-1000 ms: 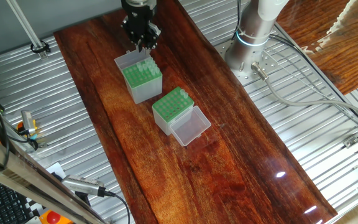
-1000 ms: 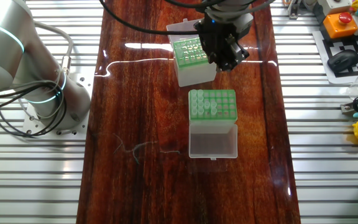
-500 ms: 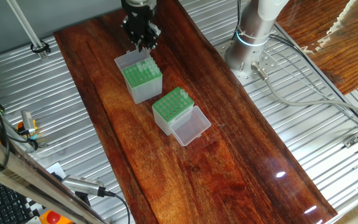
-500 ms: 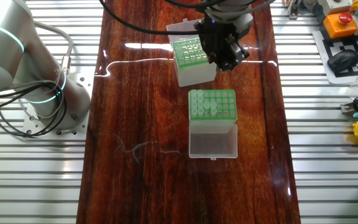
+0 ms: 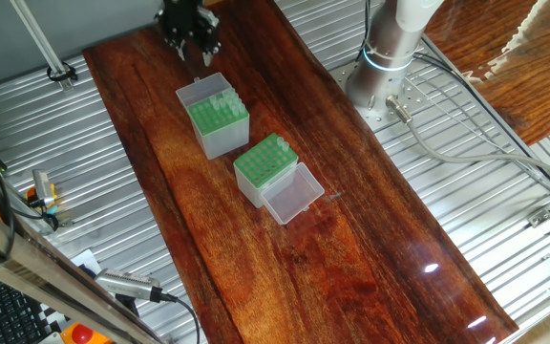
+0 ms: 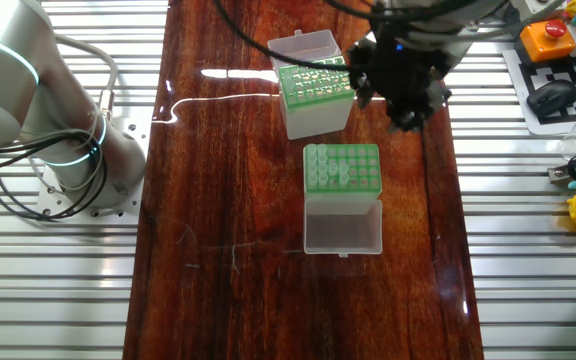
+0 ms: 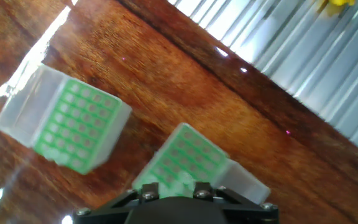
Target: Transfer all large pipette tips from one holder to another
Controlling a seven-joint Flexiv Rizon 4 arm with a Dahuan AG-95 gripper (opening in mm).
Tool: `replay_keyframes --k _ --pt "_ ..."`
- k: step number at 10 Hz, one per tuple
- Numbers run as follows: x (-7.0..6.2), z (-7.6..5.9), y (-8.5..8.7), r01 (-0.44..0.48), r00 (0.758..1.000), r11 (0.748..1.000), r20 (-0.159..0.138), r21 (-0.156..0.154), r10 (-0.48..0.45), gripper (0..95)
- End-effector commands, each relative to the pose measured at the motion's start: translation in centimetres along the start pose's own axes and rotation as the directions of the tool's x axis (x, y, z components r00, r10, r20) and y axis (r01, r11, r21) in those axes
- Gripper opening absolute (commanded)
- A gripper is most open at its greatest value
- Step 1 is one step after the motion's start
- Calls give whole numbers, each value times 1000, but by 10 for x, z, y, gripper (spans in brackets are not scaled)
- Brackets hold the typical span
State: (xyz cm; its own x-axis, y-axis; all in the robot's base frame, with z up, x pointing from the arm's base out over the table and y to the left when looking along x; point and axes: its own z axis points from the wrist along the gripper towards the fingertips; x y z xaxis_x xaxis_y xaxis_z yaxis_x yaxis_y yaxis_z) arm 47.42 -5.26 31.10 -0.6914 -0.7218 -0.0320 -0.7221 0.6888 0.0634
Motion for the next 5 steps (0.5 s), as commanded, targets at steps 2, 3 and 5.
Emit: replay_keyframes --k 2,3,5 --pt "-2 3 7 7 1000 1000 -11 13 -6 380" --pt "-2 2 7 5 1000 1000 -13 14 -4 380" --pt "-1 1 7 -4 1000 1000 -13 14 4 190"
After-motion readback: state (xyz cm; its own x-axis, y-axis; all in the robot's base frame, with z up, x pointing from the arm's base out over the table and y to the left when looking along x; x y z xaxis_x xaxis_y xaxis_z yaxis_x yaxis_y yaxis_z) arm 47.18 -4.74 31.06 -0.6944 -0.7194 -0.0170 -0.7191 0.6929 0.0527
